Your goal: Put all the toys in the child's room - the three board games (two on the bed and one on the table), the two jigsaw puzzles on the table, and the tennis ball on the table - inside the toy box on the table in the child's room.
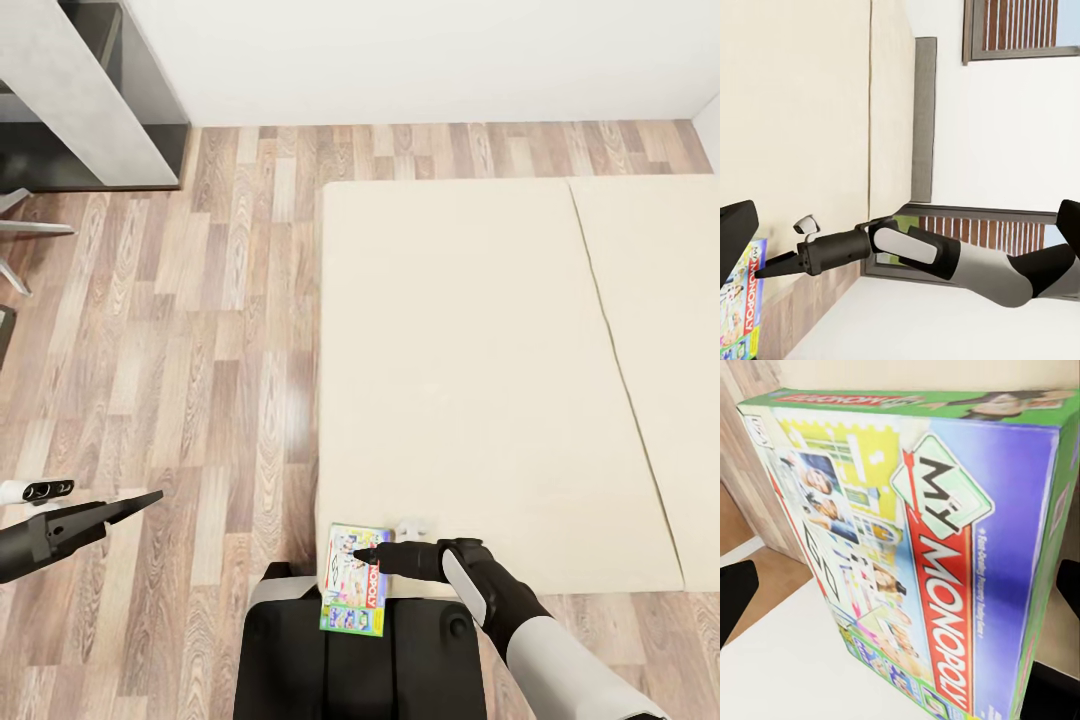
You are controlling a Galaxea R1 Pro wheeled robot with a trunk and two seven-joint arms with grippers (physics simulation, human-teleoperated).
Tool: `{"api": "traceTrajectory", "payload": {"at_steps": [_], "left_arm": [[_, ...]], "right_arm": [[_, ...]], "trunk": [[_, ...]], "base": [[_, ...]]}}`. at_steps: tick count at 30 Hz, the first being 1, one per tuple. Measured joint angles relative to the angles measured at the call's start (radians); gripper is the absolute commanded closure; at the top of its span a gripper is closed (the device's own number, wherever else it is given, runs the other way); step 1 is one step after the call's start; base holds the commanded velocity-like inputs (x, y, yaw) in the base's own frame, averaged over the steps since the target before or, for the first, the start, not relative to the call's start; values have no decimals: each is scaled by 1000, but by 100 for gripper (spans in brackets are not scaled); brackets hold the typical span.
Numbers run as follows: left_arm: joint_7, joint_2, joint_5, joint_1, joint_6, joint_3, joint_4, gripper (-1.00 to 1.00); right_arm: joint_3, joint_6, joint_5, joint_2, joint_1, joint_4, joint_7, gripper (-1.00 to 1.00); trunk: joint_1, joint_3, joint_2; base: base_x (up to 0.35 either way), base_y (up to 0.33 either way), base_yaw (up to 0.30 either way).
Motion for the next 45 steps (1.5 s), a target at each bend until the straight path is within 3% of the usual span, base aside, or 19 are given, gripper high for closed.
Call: {"api": "traceTrajectory", "payload": {"at_steps": [45], "left_arm": [[0,0,0,0,0,0,0,-100]], "right_arm": [[0,-1,0,0,0,0,0,-100]], "trunk": [[0,0,0]], "base": [[0,14,0]]}}
